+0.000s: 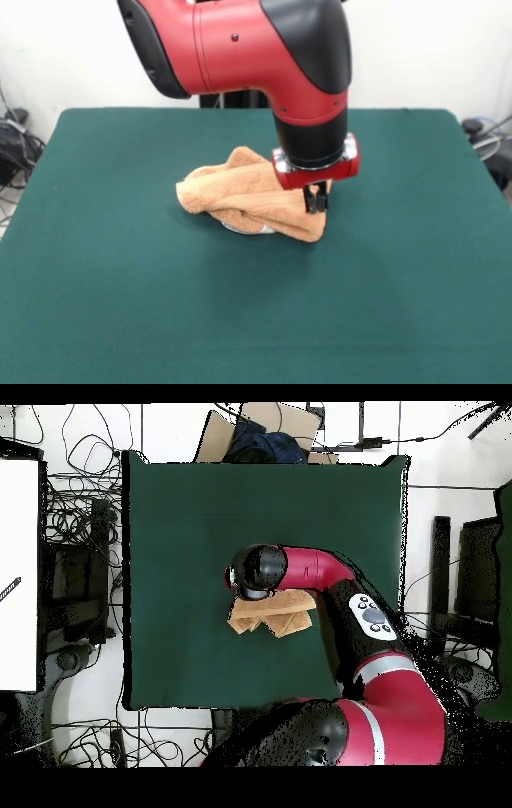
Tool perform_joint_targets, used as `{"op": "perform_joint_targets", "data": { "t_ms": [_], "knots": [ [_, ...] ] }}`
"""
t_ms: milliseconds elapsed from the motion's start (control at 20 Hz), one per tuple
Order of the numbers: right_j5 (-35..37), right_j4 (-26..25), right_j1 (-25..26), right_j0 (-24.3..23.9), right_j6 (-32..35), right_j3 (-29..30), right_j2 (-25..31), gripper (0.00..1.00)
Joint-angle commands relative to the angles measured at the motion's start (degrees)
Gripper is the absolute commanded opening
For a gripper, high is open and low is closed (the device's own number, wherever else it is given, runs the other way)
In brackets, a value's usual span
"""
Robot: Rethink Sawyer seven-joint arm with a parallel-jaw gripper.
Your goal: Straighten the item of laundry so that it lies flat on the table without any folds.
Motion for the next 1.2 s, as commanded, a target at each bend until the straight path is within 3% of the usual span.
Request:
{"op": "perform_joint_targets", "data": {
  "t_ms": [50, 100, 750, 1000, 1200],
  "knots": [
    [-6.77, -4.15, -0.75, 0.86, 1.13, 1.46, 1.01, 0.00],
    [-6.24, -4.11, -0.60, 0.97, 0.61, 1.14, 0.84, 1.00],
    [-6.15, -3.18, -1.80, 0.76, 2.06, 3.97, 0.06, 1.00],
    [-7.13, -3.85, 3.05, -0.02, 0.66, 2.35, 0.32, 1.00],
    [-7.83, -3.73, 4.04, -0.29, 0.53, 1.89, 0.71, 1.00]
  ]
}}
